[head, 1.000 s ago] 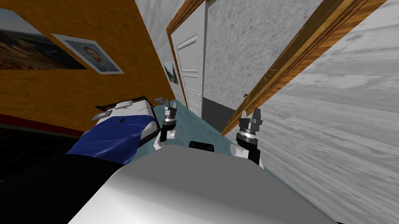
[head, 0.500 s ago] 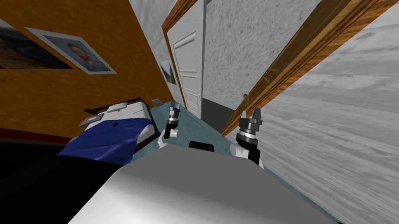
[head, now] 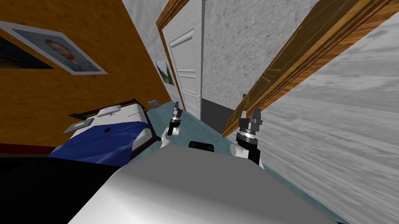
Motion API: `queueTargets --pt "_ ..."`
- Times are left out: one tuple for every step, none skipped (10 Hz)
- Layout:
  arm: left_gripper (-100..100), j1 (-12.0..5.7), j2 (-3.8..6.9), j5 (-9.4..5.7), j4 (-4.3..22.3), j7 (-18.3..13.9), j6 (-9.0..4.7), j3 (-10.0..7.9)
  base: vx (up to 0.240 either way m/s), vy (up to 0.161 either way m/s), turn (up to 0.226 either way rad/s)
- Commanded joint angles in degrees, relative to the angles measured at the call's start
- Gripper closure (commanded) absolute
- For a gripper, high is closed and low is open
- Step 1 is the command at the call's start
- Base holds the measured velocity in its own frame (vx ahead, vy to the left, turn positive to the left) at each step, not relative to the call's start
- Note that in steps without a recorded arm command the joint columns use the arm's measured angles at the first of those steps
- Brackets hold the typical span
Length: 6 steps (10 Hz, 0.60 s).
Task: Push the door open
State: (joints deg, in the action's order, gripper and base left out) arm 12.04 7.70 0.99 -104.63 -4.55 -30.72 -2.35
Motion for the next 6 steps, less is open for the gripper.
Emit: queueTargets --pt "-100 -1.3 0.03 0.88 2.63 -1.04 -0.03 0.56 0.085 0.072 -0.089" --pt "-100 -2.33 0.33 1.28 4.5 -1.8 -0.13 0.68 0.086 0.077 -0.078" --pt "-100 -3.37 0.62 1.68 6.34 -2.56 -0.23 0.79 0.073 0.077 -0.105" --pt "-100 -4.4 0.92 2.08 8.18 -3.32 -0.33 0.91 0.071 0.088 -0.097" --pt "-100 -5.45 1.22 2.49 10.07 -4.09 -0.44 1.03 0.084 0.068 -0.089" --pt "-100 -6.51 1.52 2.9 11.93 -4.88 -0.54 1.14 0.103 0.065 -0.078"
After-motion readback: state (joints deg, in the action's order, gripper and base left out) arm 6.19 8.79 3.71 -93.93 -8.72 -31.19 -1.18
